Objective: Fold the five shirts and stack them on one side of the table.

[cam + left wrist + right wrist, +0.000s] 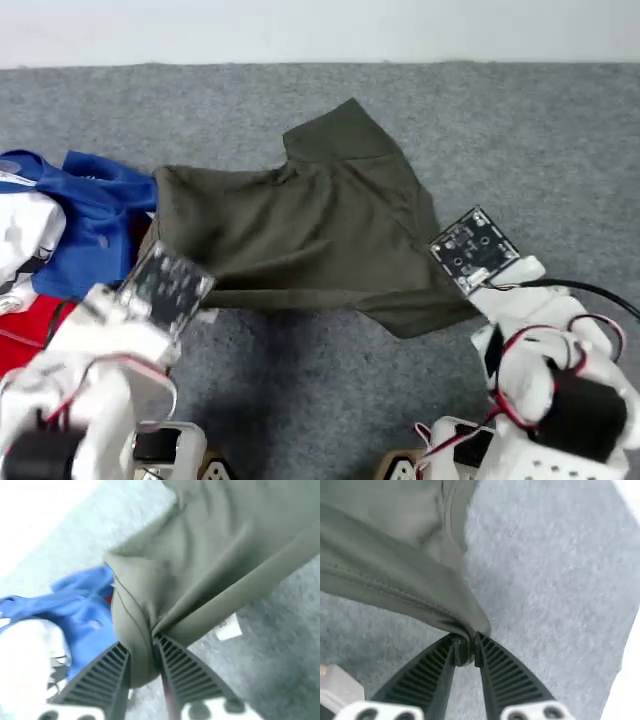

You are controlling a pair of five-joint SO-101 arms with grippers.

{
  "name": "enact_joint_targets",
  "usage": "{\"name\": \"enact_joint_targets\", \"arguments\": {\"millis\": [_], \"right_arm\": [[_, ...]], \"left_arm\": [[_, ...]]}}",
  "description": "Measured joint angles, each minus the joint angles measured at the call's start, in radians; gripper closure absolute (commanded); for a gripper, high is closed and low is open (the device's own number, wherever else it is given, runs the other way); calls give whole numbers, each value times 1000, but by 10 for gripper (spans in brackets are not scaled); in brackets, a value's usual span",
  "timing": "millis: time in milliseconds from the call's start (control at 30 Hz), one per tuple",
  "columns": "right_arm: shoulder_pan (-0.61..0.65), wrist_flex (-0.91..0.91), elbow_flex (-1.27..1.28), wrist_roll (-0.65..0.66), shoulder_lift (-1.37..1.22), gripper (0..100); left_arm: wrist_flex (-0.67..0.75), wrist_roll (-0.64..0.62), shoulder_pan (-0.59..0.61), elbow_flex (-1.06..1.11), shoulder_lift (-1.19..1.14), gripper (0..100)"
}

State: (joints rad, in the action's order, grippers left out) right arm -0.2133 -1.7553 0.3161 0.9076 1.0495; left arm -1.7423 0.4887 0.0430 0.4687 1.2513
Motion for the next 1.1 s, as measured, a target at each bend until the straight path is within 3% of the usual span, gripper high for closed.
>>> {"name": "enact_joint_targets", "arguments": {"millis": [133, 433, 700, 900, 1100], "right_arm": [[80, 0, -28, -49, 9, 988], [104, 17, 14, -66, -83, 988], [104, 293, 51, -69, -358, 988], [184, 535, 51, -71, -628, 988], [222, 697, -87, -160, -873, 988]], "left_arm": [[0, 0, 0, 3, 55, 987], [48, 2, 2, 66, 8, 987], [244, 2, 2, 78, -338, 987], [443, -3, 2, 80, -667, 987], [589, -86, 57, -18, -902, 987]]}}
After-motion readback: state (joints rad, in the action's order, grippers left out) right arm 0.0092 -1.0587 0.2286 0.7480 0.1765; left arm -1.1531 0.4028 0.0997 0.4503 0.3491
